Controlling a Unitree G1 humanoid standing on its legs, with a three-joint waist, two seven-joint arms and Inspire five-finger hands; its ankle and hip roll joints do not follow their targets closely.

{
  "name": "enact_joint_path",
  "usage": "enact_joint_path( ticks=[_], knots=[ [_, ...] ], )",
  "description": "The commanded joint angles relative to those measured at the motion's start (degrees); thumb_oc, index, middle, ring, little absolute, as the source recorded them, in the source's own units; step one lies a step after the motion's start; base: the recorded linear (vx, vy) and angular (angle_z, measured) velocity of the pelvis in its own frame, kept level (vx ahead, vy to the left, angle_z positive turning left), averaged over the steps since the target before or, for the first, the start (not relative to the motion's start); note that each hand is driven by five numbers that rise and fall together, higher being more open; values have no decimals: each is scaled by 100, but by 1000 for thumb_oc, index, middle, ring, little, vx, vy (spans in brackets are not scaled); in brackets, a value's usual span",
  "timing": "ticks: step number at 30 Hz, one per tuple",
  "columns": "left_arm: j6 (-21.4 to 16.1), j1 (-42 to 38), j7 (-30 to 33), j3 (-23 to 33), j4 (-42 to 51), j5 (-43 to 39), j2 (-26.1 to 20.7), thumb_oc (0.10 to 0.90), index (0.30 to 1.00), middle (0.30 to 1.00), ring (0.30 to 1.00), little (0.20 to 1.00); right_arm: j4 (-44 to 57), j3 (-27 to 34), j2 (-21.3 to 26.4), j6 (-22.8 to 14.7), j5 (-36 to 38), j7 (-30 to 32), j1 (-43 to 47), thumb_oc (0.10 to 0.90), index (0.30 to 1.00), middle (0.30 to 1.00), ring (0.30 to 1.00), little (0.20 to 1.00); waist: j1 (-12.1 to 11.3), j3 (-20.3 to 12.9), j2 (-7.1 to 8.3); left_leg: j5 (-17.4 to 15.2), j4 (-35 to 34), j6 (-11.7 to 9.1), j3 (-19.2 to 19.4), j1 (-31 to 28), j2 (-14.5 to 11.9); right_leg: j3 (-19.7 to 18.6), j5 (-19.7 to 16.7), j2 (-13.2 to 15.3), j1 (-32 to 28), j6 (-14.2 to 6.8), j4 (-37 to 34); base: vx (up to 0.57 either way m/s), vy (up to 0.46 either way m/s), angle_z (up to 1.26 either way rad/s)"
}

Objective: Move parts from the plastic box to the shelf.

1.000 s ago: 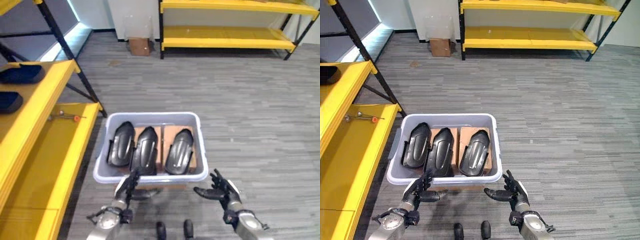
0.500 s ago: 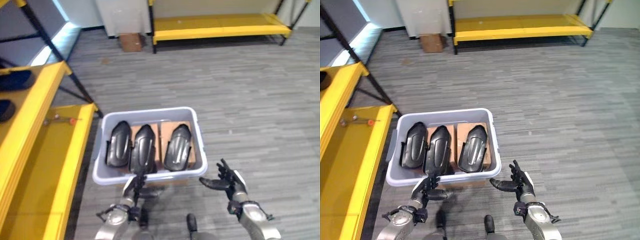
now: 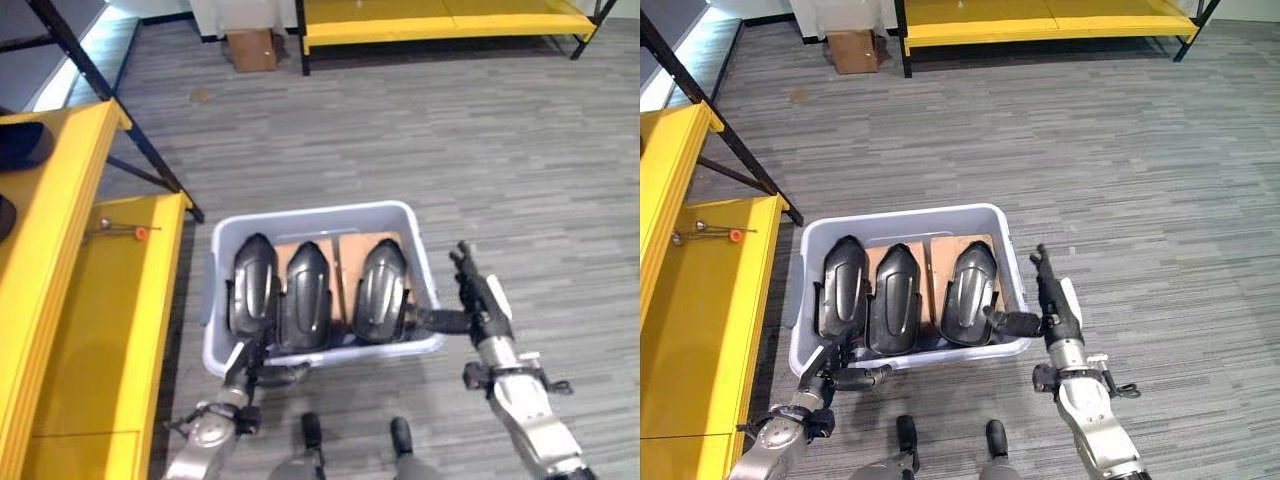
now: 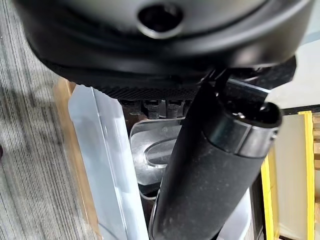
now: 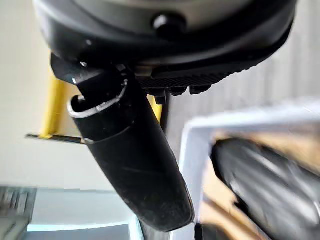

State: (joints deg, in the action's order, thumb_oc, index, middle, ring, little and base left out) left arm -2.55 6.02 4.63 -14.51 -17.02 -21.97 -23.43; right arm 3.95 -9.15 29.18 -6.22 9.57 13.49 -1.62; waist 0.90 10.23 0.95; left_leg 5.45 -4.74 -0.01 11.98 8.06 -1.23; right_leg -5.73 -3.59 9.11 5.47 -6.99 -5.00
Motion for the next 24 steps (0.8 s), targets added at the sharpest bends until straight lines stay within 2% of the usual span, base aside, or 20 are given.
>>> enact_joint_path(
  ticks=[1,10,18,24],
  knots=[
    [-526,-385,53,12,370,102,-110,900,1000,1000,1000,1000,609,510,334,-583,-695,354,646,900,1000,1000,1000,1000,-123,-242,106,-25,39,-193,65,86,-232,1,-126,-135,-67,-167,0,-40,-8,5],
    [-560,-533,195,-38,480,93,-139,900,1000,1000,1000,1000,502,249,451,-411,-1290,735,1484,900,1000,1000,1000,1000,-223,63,158,1,233,-226,-17,447,-231,129,-181,-176,163,-144,0,-58,-21,10],
    [-605,-756,362,-205,477,1,-133,900,1000,1000,1000,1000,-181,-189,278,-240,-1249,1025,2152,900,1000,1000,1000,1000,-388,377,208,-148,846,-207,-226,1040,-181,311,-270,-141,309,-93,11,-68,-32,16],
    [-594,-856,477,-364,413,-93,-109,900,1000,1000,1000,1000,-610,-395,79,-209,-804,1081,2356,900,1000,1000,1000,1000,-454,588,189,-195,1057,-168,-339,1349,-125,405,-282,-144,537,-57,152,-38,7,14]
  ],
)
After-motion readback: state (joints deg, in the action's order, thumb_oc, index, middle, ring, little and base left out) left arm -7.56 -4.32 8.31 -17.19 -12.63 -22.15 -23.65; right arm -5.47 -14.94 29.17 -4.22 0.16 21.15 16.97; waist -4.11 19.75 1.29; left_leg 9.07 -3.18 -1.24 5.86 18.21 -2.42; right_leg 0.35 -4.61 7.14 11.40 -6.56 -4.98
